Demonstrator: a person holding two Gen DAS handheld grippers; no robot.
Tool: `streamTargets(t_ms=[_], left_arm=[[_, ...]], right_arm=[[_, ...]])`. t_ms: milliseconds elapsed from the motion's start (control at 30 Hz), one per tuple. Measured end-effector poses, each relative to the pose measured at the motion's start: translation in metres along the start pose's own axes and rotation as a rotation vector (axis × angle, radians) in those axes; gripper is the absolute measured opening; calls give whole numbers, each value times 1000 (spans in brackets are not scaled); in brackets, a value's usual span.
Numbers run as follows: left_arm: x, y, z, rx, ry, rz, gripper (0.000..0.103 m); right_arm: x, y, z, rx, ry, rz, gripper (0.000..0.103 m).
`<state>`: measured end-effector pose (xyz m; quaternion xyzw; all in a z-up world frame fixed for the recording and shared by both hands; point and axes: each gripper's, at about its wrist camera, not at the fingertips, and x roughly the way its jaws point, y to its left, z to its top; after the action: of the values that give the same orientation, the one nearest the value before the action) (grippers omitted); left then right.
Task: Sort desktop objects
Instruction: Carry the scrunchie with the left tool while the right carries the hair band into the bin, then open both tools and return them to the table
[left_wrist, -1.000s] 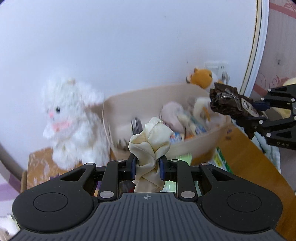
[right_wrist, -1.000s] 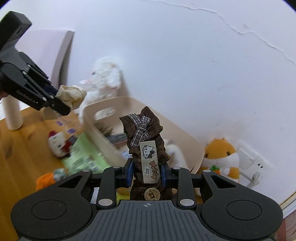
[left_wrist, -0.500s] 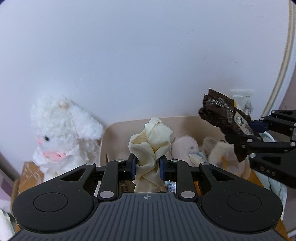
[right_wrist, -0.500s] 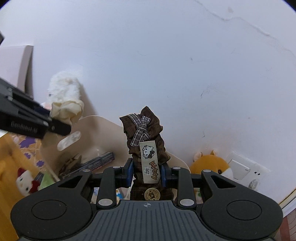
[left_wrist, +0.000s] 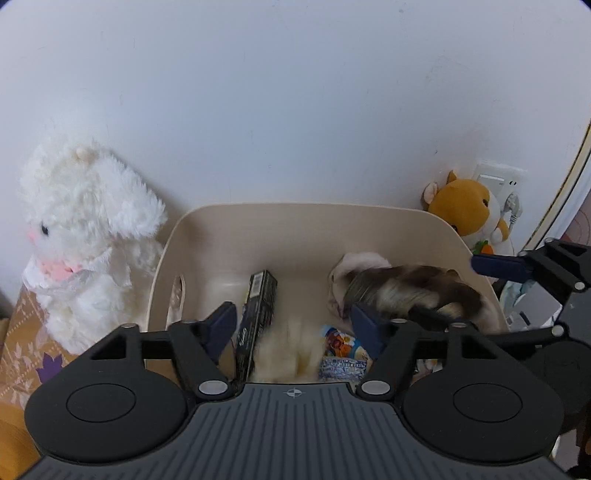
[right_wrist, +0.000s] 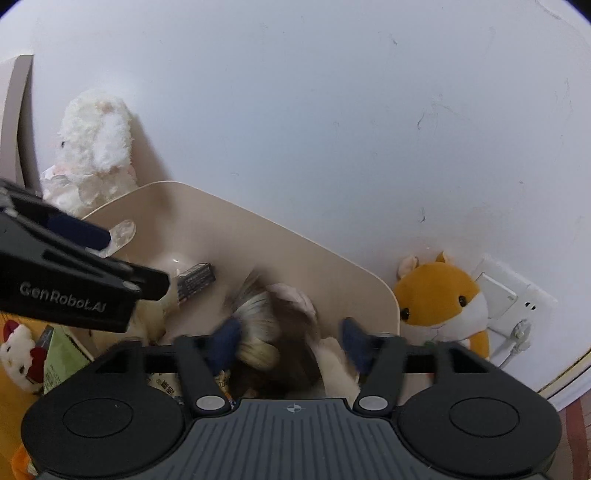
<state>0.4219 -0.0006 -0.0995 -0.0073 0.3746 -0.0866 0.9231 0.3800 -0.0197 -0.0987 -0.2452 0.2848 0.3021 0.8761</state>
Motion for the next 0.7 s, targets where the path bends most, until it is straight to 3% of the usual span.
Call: streamTargets(t_ms=[167, 233, 500, 700], left_arm=[[-5, 2, -2, 8, 7, 3, 75], [-8, 7, -4, 4, 9, 8, 75], [-25, 22, -14, -2, 10, 15, 75], [-44, 46, -29, 36, 31, 25, 76]], right_arm=[[-12, 2, -5, -21, -14, 12, 85], [-20, 2, -7, -24, -36, 12, 98], [-50, 5, -21, -7, -75, 37, 103], [-66, 5, -42, 56, -51, 71, 103]])
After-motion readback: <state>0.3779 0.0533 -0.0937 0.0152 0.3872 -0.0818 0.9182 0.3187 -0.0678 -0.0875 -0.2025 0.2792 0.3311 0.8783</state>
